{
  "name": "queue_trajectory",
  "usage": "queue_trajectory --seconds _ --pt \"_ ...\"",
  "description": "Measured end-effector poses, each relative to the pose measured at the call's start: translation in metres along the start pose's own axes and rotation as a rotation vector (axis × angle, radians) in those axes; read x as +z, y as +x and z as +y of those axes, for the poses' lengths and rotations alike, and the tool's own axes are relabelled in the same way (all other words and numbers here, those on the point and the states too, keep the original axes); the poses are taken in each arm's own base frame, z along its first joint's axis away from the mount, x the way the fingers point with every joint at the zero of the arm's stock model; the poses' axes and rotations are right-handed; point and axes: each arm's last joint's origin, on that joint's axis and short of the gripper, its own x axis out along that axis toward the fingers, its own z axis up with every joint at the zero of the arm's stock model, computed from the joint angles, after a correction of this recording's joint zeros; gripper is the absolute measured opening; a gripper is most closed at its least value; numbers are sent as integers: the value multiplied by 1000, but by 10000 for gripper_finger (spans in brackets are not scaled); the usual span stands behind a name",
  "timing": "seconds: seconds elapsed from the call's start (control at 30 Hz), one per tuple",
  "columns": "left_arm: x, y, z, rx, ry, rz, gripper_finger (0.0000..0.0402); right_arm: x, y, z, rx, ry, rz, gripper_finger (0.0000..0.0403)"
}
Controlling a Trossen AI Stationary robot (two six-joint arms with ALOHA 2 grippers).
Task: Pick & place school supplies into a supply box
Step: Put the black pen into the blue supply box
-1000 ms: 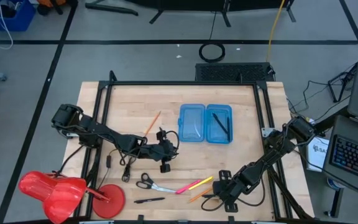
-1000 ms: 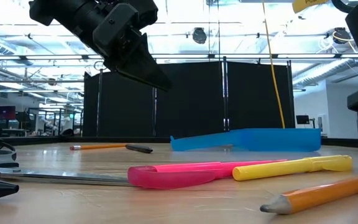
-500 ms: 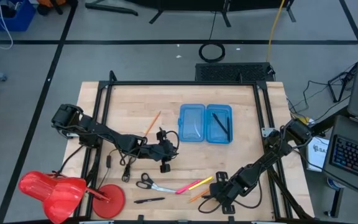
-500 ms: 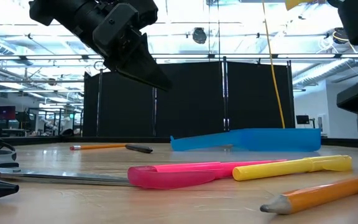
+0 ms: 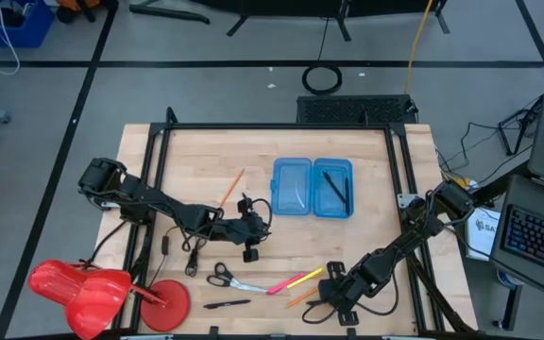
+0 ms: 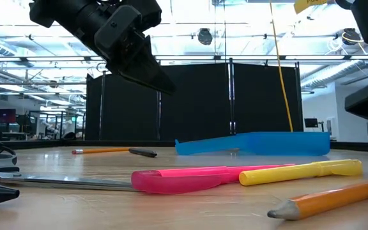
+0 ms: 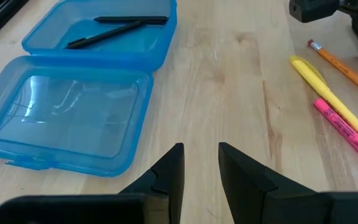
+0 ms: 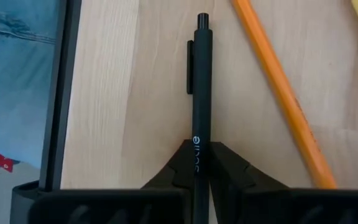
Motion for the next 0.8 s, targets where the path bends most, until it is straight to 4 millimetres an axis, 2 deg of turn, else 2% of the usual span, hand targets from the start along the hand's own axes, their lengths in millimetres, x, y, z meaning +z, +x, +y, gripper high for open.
queue_trajectory --seconds 0.3,0.57,0.8 --pt "0 0 0 0 -1 0 104 7 -3 -5 -8 25 -38 14" --pt "0 0 0 0 -1 0 104 11 -21 -6 -56 8 -115 14" --pt "0 0 0 0 -2 0 104 9 -29 -11 -110 18 -108 13"
